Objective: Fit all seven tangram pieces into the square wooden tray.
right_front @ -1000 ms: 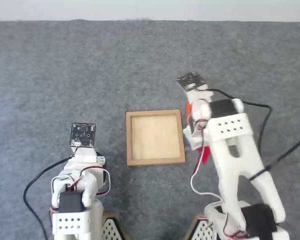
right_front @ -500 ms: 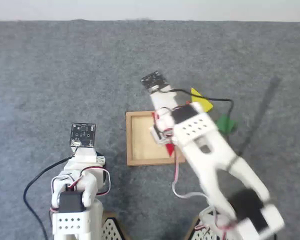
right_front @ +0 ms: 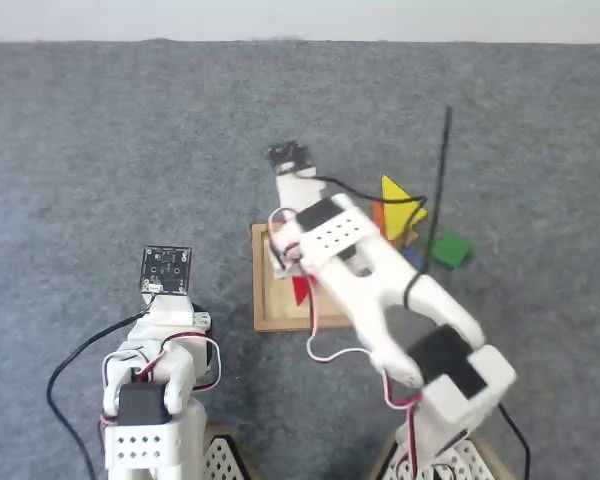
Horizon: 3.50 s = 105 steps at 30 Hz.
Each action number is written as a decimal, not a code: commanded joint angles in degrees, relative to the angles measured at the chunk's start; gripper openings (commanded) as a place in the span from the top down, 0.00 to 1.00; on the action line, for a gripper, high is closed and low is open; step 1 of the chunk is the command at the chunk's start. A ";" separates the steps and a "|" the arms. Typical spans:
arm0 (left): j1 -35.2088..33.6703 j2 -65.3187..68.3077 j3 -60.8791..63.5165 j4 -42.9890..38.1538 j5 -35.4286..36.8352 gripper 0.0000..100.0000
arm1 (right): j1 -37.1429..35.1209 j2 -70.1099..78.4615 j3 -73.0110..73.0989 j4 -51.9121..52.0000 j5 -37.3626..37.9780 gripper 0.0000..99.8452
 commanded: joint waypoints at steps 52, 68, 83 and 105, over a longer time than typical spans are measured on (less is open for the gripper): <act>0.44 -0.62 -0.66 -0.09 -0.18 0.98 | 3.56 -25.19 33.85 -18.77 21.89 0.97; 0.44 -0.62 -0.66 -0.09 -0.18 0.98 | -1.27 -13.14 23.82 -20.44 21.63 0.97; 0.44 -0.62 -0.66 -0.09 -0.18 0.98 | -3.47 -17.36 21.63 -18.59 22.15 0.97; 0.44 -0.62 -0.66 -0.09 -0.18 0.98 | 28.18 -17.80 -1.76 5.67 37.27 0.82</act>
